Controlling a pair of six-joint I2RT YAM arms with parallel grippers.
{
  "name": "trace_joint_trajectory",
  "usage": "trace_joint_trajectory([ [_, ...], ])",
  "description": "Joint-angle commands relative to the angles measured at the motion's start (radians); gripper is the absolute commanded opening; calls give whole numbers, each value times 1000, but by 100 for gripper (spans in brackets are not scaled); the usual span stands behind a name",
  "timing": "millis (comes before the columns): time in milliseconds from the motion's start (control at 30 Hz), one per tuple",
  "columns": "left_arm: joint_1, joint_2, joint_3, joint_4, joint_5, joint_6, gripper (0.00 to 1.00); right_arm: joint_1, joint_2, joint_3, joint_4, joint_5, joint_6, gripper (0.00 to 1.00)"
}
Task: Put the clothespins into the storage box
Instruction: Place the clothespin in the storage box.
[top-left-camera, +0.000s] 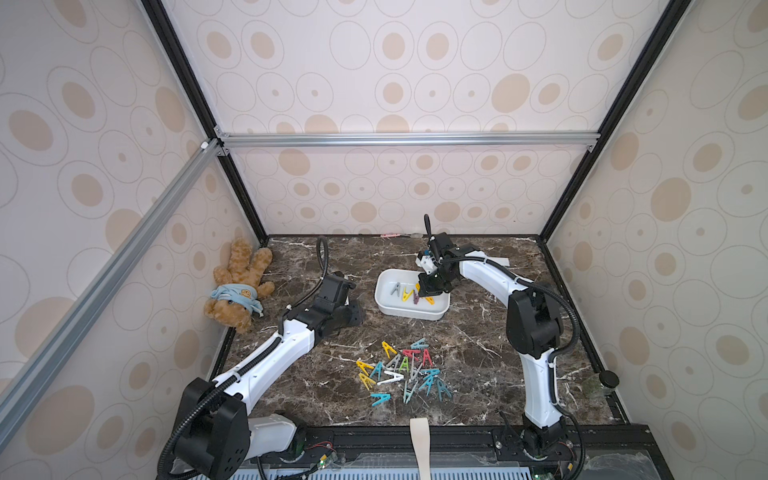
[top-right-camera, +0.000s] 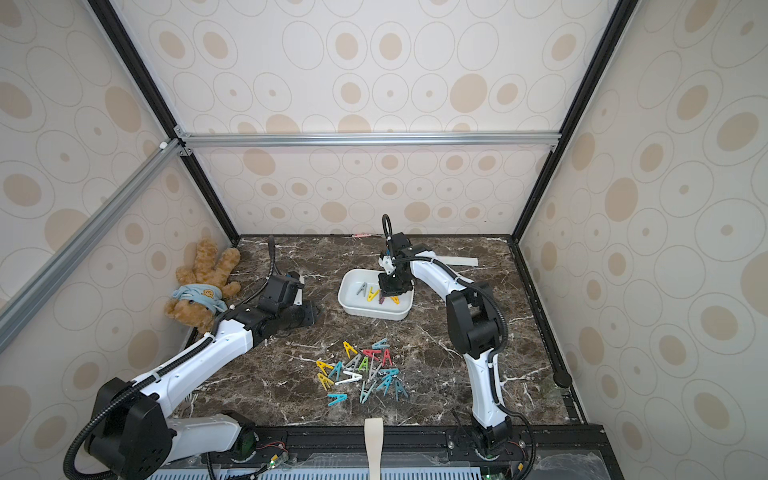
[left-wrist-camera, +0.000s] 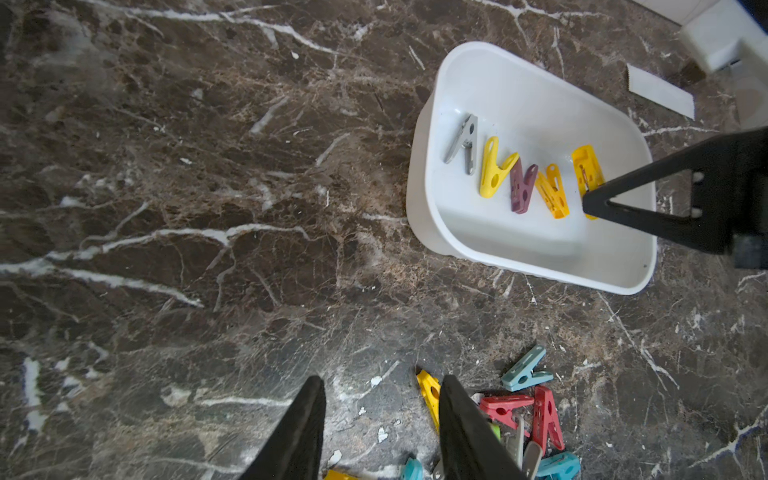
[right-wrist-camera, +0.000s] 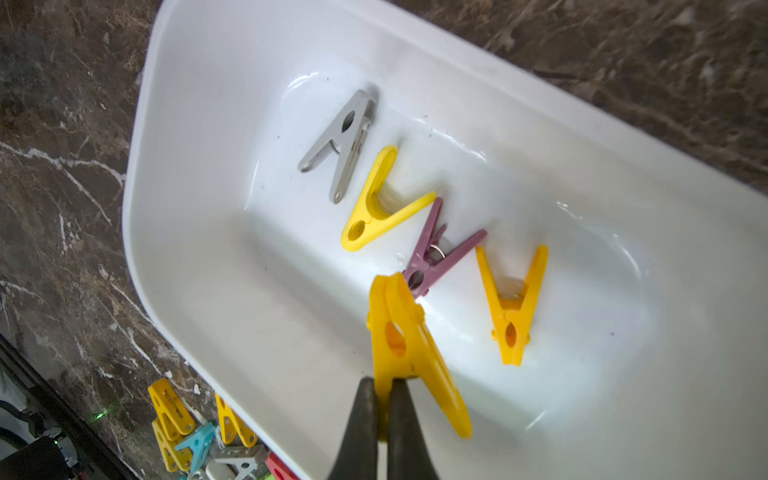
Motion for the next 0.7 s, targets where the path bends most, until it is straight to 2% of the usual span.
trace_joint_trajectory([
  [0,4,-13,-3,-52,-30,-34,47,5,27,50,-36,7,-11,3],
  [100,5,-1,4,-73,-34,-28,48,6,53,64,-37,11,-11,6],
  [367,5,20,-5,-87,12,-26,49,5,25,72,-35,32,-18,20],
  [567,5,19,-31,-102,49,-26,46,6,-46,64,-50,26,-24,20],
  [667,-1,46,-54,-103,106,-20,42,11,-118,19,-33,16,-19,20],
])
